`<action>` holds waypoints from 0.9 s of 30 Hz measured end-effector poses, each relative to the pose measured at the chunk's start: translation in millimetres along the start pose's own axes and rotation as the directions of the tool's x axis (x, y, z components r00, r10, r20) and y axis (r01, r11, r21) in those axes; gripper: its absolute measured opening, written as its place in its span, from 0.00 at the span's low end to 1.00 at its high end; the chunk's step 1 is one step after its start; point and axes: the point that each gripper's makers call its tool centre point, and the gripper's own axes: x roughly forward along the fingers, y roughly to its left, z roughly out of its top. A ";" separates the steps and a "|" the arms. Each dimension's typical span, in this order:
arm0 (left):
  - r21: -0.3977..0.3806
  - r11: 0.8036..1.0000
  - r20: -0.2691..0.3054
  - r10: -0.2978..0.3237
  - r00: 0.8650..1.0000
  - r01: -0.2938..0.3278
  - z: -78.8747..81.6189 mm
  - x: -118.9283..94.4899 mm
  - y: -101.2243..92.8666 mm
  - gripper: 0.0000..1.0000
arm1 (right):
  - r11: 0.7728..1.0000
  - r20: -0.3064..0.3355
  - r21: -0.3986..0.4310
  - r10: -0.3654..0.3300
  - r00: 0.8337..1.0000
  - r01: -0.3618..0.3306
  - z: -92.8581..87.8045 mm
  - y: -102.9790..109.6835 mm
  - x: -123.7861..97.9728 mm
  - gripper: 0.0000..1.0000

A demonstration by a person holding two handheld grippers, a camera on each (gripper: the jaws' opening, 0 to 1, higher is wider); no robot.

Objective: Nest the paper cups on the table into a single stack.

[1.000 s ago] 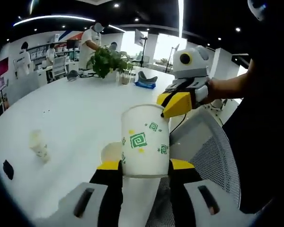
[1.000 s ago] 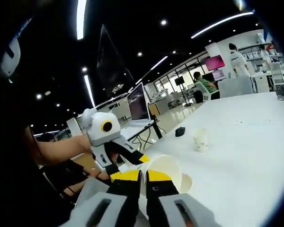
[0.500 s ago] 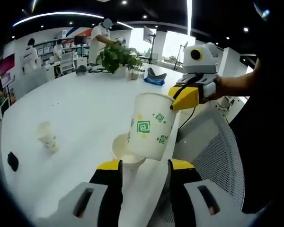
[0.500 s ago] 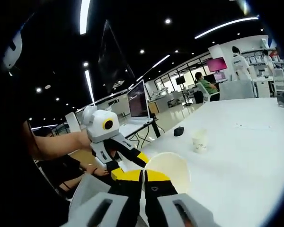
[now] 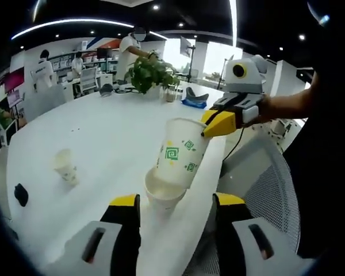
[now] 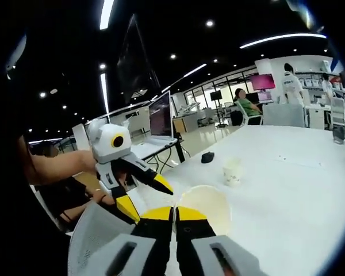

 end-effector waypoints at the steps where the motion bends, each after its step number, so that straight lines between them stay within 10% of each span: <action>1: -0.002 1.000 0.005 0.009 1.000 -0.009 0.6 -0.8 -0.4 0.53 | 1.000 -0.012 -0.011 -0.005 1.000 0.004 -1.0 -1.5 0.8 0.00; 27: -0.062 0.986 0.092 0.158 0.983 -0.153 -18.6 -12.8 -2.8 0.82 | 0.956 -0.297 -0.273 0.023 0.954 -0.108 -34.4 5.7 39.7 0.00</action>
